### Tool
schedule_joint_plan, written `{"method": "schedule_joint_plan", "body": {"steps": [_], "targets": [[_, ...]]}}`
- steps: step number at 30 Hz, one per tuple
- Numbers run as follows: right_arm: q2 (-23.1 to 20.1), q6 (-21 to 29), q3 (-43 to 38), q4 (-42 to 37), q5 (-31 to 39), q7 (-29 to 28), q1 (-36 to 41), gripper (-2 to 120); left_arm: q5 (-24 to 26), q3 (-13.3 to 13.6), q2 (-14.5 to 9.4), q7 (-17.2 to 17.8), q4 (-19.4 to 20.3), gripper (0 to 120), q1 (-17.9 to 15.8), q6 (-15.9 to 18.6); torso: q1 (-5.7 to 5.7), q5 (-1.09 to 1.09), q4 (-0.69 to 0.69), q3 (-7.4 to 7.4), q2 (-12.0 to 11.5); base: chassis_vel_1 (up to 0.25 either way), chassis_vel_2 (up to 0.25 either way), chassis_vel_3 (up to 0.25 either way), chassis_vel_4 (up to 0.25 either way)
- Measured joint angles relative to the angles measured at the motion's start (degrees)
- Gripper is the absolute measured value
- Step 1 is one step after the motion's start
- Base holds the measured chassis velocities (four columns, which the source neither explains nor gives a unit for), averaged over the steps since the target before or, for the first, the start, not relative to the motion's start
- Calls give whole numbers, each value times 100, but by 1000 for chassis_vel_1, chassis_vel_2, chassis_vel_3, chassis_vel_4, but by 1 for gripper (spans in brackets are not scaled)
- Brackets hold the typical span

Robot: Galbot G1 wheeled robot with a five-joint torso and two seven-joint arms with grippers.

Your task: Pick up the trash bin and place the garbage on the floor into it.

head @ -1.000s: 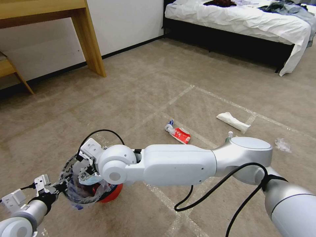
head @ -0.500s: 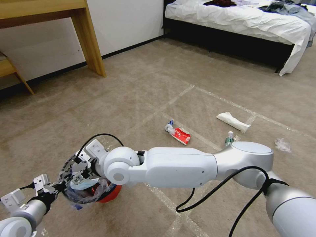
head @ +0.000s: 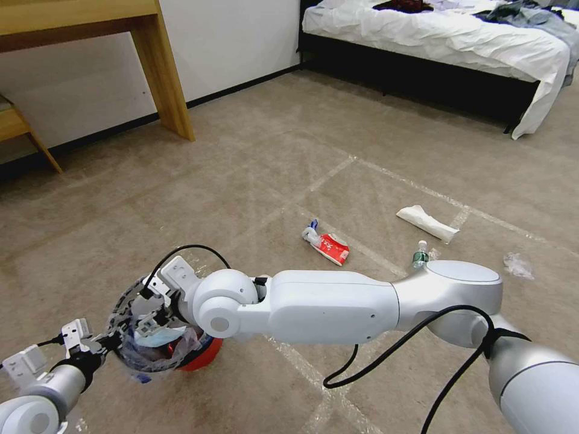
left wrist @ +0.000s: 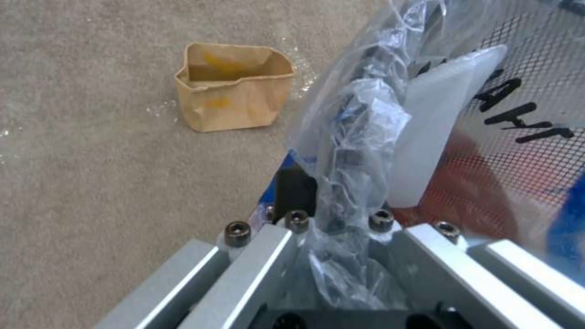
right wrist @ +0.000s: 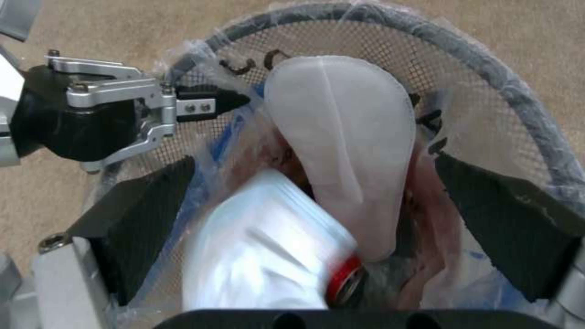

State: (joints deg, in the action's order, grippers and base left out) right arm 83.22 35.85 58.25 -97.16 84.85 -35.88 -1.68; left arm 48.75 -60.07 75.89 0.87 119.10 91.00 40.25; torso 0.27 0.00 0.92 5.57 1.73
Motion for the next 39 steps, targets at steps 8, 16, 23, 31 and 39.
{"method": "schedule_joint_plan", "body": {"steps": [8,16,23,31,39], "targets": [[-69,36,-15,2,-1,5,56,100,0,-12,-14,2,-10,2,10,3,0,0,0,0,0,0,0,0,0],[-158,30,-84,-49,4,95,108,100,-5,-9,-8,2,-28,2,5,5,0,0,0,0,0,0,0,0,0],[-256,54,-188,-244,-1,2,69,100,-15,-15,-37,4,-54,2,0,14,0,0,0,0,0,0,0,0,0],[-606,133,-439,-694,86,-137,-127,100,-14,-47,-107,8,-137,2,-18,16,0,0,0,0,0,0,0,0,0],[-1179,155,-787,-1144,84,-167,-57,100,-12,-80,-160,10,-178,2,-39,17,0,1,0,0,0,0,0,0,0]]}}
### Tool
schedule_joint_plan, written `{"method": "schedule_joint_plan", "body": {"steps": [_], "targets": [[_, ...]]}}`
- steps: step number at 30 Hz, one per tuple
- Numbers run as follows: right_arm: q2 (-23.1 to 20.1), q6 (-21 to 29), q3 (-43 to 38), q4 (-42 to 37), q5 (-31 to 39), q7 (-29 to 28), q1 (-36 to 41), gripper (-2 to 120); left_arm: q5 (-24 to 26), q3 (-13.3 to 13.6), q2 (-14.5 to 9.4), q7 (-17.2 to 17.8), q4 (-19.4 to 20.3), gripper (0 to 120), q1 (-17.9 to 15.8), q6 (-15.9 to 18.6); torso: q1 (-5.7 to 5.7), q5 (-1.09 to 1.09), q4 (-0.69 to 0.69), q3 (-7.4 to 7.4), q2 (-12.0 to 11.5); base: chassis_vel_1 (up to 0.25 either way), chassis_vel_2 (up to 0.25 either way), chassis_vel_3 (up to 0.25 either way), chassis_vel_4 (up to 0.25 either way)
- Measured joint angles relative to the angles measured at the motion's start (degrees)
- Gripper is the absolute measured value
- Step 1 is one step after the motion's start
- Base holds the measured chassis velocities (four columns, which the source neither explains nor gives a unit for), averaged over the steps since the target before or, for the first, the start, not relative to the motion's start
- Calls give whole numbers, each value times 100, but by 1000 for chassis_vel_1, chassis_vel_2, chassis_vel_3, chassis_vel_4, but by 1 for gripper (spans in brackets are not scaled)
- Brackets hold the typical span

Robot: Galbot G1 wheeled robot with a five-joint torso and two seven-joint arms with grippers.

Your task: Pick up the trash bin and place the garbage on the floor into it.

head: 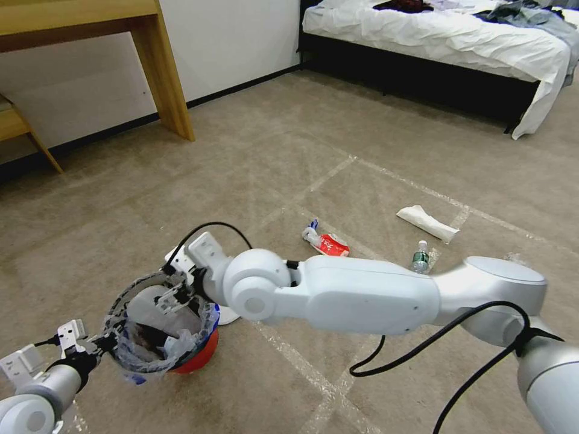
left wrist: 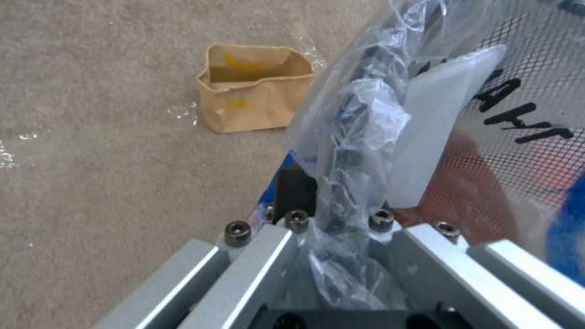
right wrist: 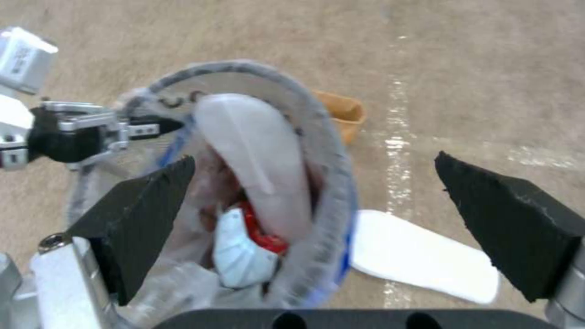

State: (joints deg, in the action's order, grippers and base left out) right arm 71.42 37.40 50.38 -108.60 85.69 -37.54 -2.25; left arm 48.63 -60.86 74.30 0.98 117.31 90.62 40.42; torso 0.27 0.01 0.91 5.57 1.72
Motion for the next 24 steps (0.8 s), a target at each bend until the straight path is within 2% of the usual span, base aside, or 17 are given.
{"method": "schedule_joint_plan", "body": {"steps": [1,2,5,8,10,11,13,14,15,16,18,19,21,22,24], "targets": [[-219,-14,-162,-114,-56,4,96,100,16,-25,-11,0,3,2,10,0,0,0,0,0,0,0,0,0,0],[-219,-14,-162,-114,-56,4,96,100,16,-25,-11,0,3,2,10,0,0,0,0,0,0,0,0,0,0],[-1015,-318,-981,-427,-533,342,548,100,95,-120,-55,3,87,2,77,0,0,1,0,0,0,0,0,0,0],[-1241,-481,-1344,-528,-733,528,738,100,119,-146,-62,5,113,2,91,0,0,2,3,0,0,0,0,0,0],[-1557,-823,-2134,-709,-1112,811,1145,100,143,-169,-64,9,150,2,99,0,0,1,1,0,0,0,0,0,0],[-1557,-823,-2134,-709,-1112,811,1145,100,143,-169,-64,9,150,2,99,0,0,1,1,0,0,0,0,0,0],[-1872,-1417,-3131,-945,-1563,1164,1829,100,150,-196,-61,28,210,2,102,1,0,1,0,0,0,0,0,0,0],[-1872,-1417,-3131,-945,-1563,1164,1829,100,150,-196,-61,28,210,2,102,1,0,1,0,0,0,0,0,0,0],[-2029,-1868,-3530,-1039,-1913,1384,2243,100,172,-220,-54,43,240,2,107,0,0,1,2,-1,1,0,0,0,0],[-2029,-1868,-3530,-1039,-1913,1384,2243,100,172,-220,-54,43,240,2,107,0,0,1,2,-1,1,0,0,0,0],[-2159,-2800,-4050,-985,-2673,1808,2899,100,198,-329,27,49,325,2,195,-27,0,2,3,-1,1,0,0,0,0],[-2159,-2800,-4050,-985,-2673,1808,2899,100,198,-329,27,49,325,2,195,-27,0,2,3,-1,1,0,0,0,0],[-2182,-3281,-4558,-976,-2941,2104,3358,100,203,-389,85,51,412,2,267,-44,0,2,-3,0,1,0,0,0,0],[-2182,-3281,-4558,-976,-2941,2104,3358,100,203,-389,85,51,412,2,267,-44,0,2,-3,0,1,0,0,0,0],[-2219,-3642,-5294,-1121,-3048,2274,3963,100,217,-403,92,57,456,2,275,-50,-1,-2,-1,-1,2,0,0,0,0]]}}
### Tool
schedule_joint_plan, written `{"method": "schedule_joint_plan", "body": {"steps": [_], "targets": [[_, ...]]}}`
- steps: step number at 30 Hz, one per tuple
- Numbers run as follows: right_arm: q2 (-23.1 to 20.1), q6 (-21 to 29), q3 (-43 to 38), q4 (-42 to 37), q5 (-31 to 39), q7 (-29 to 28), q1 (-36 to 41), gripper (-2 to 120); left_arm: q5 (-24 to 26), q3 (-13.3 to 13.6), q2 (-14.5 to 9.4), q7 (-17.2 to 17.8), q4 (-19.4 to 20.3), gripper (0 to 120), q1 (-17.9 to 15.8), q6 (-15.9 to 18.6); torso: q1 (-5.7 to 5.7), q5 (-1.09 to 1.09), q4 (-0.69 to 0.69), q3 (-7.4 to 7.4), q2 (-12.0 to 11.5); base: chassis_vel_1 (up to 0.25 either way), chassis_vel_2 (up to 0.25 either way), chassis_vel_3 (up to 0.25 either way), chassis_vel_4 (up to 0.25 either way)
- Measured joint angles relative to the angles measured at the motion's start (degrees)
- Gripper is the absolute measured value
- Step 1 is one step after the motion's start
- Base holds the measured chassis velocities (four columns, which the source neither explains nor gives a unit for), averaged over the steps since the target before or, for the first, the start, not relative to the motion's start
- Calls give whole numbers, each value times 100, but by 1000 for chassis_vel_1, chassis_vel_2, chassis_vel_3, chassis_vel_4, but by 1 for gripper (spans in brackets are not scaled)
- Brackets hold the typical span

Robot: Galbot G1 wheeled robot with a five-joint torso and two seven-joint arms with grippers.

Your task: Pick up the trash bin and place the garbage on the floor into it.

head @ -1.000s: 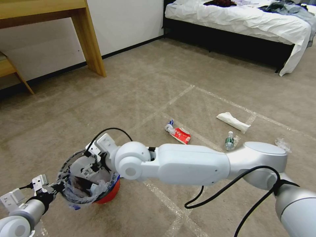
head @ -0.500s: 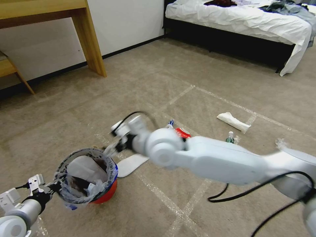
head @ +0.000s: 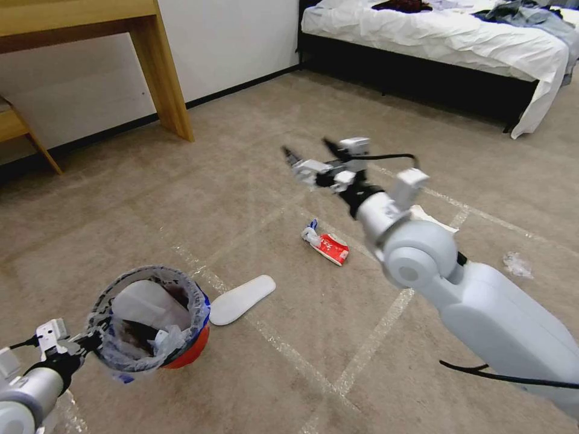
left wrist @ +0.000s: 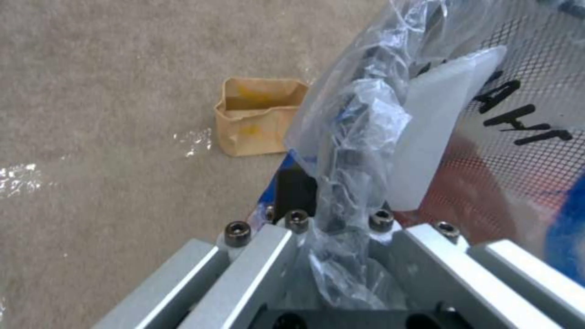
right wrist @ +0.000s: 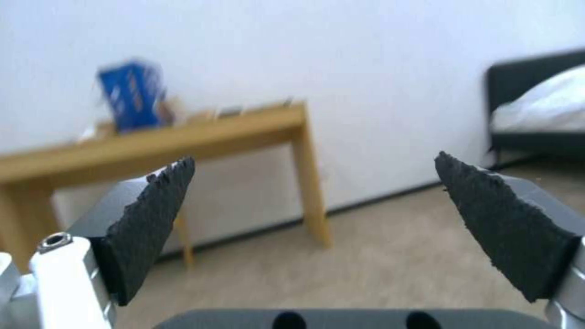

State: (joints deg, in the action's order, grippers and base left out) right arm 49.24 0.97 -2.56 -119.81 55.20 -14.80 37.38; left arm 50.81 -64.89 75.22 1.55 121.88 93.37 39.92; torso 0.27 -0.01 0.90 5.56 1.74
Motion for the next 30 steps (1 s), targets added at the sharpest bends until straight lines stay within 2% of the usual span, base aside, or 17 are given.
{"method": "schedule_joint_plan", "body": {"steps": [1,3,4,6,7,9,12,14,18,23,30], "targets": [[0,0,0,0,0,0,0,100,0,0,0,0,0,2,0,0,0,0,0,0,0,0,0,0,0],[1,-522,-772,-27,-294,313,817,100,21,-38,-30,6,4,2,6,-3,0,3,3,1,0,0,0,0,0],[1,-522,-772,-27,-294,313,817,100,21,-38,-30,6,4,2,6,-3,0,3,3,1,0,0,0,0,0],[66,-939,-1313,22,-626,686,1446,100,35,-67,-59,8,12,2,27,-8,0,3,2,0,0,0,0,0,0],[66,-939,-1313,22,-626,686,1446,100,35,-67,-59,8,12,2,27,-8,0,3,2,0,0,0,0,0,0],[207,-1438,-1962,88,-1066,1174,2137,100,33,-80,-67,10,12,2,53,-13,0,1,2,0,0,0,0,0,0],[267,-1646,-2165,146,-1272,1339,2404,100,28,-84,-64,12,13,2,64,-16,0,1,2,0,0,0,0,0,0],[420,-2070,-2504,369,-1817,1569,2846,100,17,-97,-44,20,14,2,86,-34,0,0,2,0,0,0,0,0,0],[598,-2278,-2757,614,-2358,1497,3241,100,0,-100,-13,20,20,2,120,-68,-1,2,2,0,0,0,0,0,0],[962,-2476,-2957,1015,-3059,918,3749,100,-137,-94,81,-2,31,2,149,-143,0,1,2,1,-1,0,0,0,0],[1160,-2474,-3001,1100,-3395,737,3939,100,-130,-87,168,-16,156,2,182,-175,0,1,1,0,-1,0,0,0,0]]}}
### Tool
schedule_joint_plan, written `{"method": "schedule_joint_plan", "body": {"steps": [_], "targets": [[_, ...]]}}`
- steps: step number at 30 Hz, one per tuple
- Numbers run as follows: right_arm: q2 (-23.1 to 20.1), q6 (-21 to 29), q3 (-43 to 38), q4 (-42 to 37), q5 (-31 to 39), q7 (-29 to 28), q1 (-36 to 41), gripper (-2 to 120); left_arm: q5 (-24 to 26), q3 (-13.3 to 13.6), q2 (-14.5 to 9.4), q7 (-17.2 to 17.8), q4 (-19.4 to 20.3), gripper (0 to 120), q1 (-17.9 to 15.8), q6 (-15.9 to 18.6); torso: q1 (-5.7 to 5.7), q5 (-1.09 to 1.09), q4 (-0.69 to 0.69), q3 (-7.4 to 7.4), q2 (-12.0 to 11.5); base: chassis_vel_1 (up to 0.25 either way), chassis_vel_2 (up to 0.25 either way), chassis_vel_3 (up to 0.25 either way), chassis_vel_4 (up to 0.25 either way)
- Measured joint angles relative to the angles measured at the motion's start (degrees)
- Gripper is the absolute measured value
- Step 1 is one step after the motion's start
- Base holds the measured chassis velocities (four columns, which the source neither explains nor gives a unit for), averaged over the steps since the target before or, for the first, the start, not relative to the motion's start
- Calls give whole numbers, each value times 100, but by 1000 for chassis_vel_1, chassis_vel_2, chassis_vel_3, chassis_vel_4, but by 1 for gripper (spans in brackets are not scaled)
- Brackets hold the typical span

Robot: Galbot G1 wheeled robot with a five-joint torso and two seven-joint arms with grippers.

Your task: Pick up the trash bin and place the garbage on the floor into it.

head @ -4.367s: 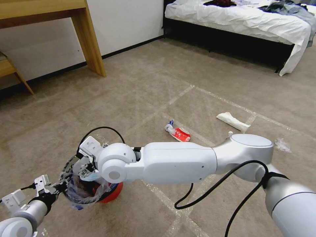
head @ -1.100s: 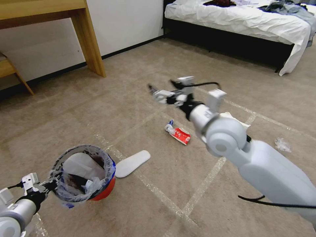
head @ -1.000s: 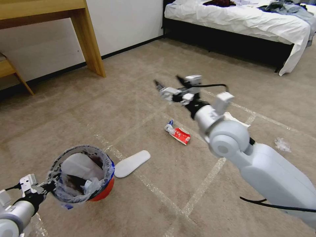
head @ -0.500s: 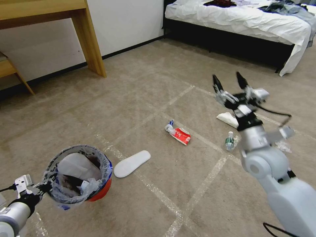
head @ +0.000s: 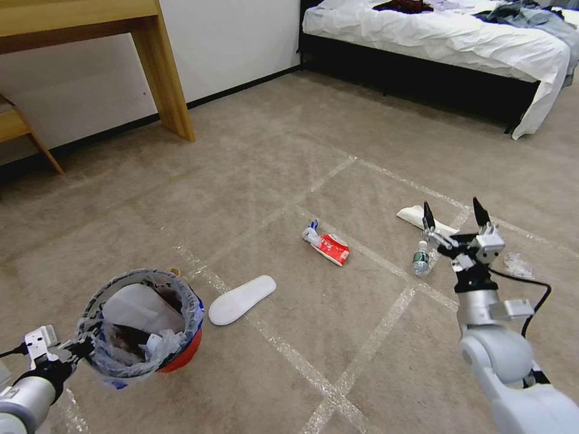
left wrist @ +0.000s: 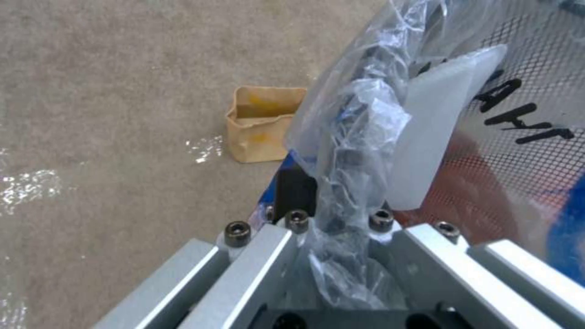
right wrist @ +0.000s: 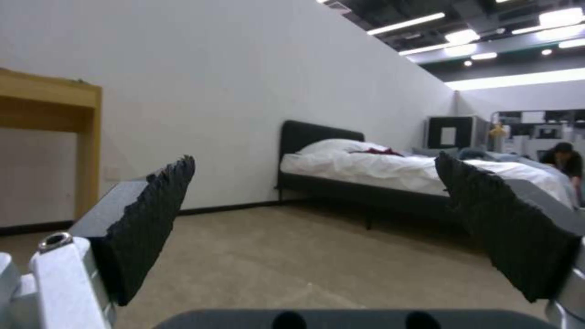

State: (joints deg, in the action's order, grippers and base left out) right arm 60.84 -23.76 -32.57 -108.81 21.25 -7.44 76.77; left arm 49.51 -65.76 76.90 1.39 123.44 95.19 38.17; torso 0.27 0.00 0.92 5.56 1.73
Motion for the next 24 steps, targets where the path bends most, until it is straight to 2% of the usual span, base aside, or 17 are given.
{"method": "schedule_joint_plan", "body": {"steps": [5,10,16,24], "targets": [[240,100,-62,26,-199,-169,16,100,37,-13,86,11,135,2,10,0,0,0,0,0,0,0,0,0,0],[573,246,-135,-81,-684,-251,21,100,36,-46,137,8,196,2,-12,-1,0,0,0,0,0,0,0,0,0],[880,318,-41,-168,-744,-266,34,100,33,-50,180,-6,264,2,24,-14,0,0,0,0,0,0,0,0,0],[920,332,-20,-179,-729,-264,22,100,32,-54,193,-10,301,2,62,-14,0,0,0,0,0,0,0,0,0]]}}
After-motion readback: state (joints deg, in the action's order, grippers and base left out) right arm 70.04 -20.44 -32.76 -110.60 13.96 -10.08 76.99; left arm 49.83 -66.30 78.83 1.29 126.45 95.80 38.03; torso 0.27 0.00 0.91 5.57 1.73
